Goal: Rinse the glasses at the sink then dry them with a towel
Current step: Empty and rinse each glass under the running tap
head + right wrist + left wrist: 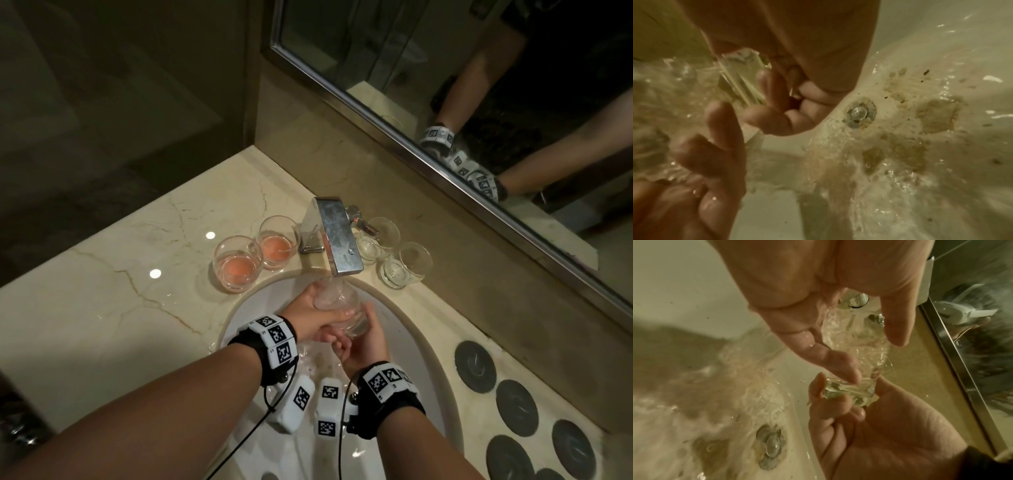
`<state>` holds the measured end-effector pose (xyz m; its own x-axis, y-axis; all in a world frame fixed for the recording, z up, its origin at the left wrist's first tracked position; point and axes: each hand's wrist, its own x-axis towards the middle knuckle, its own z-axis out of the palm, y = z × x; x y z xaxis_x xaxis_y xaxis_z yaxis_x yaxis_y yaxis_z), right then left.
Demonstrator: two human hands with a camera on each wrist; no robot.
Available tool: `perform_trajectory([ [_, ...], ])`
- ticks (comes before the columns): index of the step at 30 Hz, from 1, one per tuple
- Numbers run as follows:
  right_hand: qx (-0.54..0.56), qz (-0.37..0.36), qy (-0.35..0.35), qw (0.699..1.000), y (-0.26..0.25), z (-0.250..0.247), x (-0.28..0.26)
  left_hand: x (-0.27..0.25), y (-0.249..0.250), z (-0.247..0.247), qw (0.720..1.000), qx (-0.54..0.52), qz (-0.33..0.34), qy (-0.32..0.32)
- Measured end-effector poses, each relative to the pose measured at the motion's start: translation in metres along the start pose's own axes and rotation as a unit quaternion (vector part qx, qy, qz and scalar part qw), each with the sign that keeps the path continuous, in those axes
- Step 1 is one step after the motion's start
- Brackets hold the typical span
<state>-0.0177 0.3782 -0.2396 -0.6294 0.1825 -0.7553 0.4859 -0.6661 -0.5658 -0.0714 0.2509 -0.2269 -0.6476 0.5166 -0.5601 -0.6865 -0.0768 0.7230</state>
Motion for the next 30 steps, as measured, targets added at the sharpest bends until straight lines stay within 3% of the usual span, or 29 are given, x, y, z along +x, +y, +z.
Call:
perform_trajectory([
  [6, 0.013, 0.002, -0.02, 1.0, -0.0038, 0.0046, -0.0061, 0.0019, -0.0028, -0.0011, 1.0, 0.005, 0.011, 0.019],
  [12, -0.052, -0.007, 0.042, 0.998, -0.0019, -0.0012, 0.0022, 0.0017, 0.0005, -0.0017, 0.999, 0.024, 0.018, 0.017],
  [17, -0.007, 0.002, 0.005, 1.0, -0.0065, 0.0011, -0.0021, 0.0022, -0.0057, -0.0017, 0.999, 0.013, 0.029, 0.035],
  [22, -0.081, -0.015, 0.025, 0.996, -0.0032, -0.0038, -0.0013, 0.0016, -0.0042, -0.0019, 0.999, 0.028, 0.027, 0.032],
  [27, -0.017, -0.003, 0.04, 0.999, -0.0043, -0.0012, 0.0009, 0.0018, -0.0052, -0.0006, 0.999, 0.019, 0.029, 0.039],
  [30, -0.056, -0.032, 0.022, 0.998, -0.0055, -0.0029, -0.0003, 0.0017, -0.0046, 0.0006, 0.999, 0.031, 0.03, 0.032],
])
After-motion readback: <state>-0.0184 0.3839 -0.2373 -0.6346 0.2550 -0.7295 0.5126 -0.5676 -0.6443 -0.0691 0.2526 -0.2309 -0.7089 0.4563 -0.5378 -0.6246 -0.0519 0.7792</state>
